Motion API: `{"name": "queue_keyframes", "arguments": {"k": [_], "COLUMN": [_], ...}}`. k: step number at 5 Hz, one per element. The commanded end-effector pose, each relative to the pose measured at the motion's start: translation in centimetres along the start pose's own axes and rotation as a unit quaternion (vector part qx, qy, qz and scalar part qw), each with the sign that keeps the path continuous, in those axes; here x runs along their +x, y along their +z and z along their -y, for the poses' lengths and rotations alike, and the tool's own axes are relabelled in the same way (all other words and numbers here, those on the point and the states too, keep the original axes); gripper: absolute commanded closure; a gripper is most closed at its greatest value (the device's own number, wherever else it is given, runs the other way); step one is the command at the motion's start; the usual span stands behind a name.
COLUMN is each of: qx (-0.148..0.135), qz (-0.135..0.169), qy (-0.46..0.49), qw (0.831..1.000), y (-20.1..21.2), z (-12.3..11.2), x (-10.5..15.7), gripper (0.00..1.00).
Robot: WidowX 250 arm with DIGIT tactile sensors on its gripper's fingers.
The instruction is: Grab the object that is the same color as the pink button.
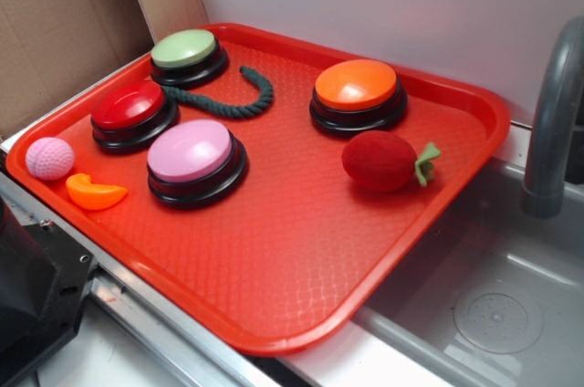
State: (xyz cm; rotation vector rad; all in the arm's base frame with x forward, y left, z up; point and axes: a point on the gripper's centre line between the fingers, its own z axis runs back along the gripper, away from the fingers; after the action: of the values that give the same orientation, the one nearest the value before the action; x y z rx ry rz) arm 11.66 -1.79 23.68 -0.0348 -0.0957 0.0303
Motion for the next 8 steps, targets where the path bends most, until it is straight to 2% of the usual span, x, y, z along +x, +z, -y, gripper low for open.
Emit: {"name": "queue_keyframes", "arguments": {"k": [1, 3, 4, 5, 6, 7, 8], "qx": [0.000, 0.003, 0.001, -0.014, -0.010, -0.004, 0.026], "qz": [0.000, 0.034, 0.040, 0.039, 0.047, 0.038, 0.055], "qy": [0.000, 0.028, 0.066, 0.101, 0.139, 0.173, 0.195], "qw": [1.000, 0.999, 0.997, 0.994, 0.989, 0.984, 0.979], "y": [0.0, -1.8, -3.5, -5.7, -7.7, -9.6, -11.3], "z": [0.0, -2.2, -4.6, -6.9, -9.0, -10.9, -12.4], "x": [0.0, 0.7, 0.1, -0.4, -0.7, -1.0, -1.3], "gripper": [0.00, 0.00, 0.00, 0.00, 0.00, 0.00, 0.00]}}
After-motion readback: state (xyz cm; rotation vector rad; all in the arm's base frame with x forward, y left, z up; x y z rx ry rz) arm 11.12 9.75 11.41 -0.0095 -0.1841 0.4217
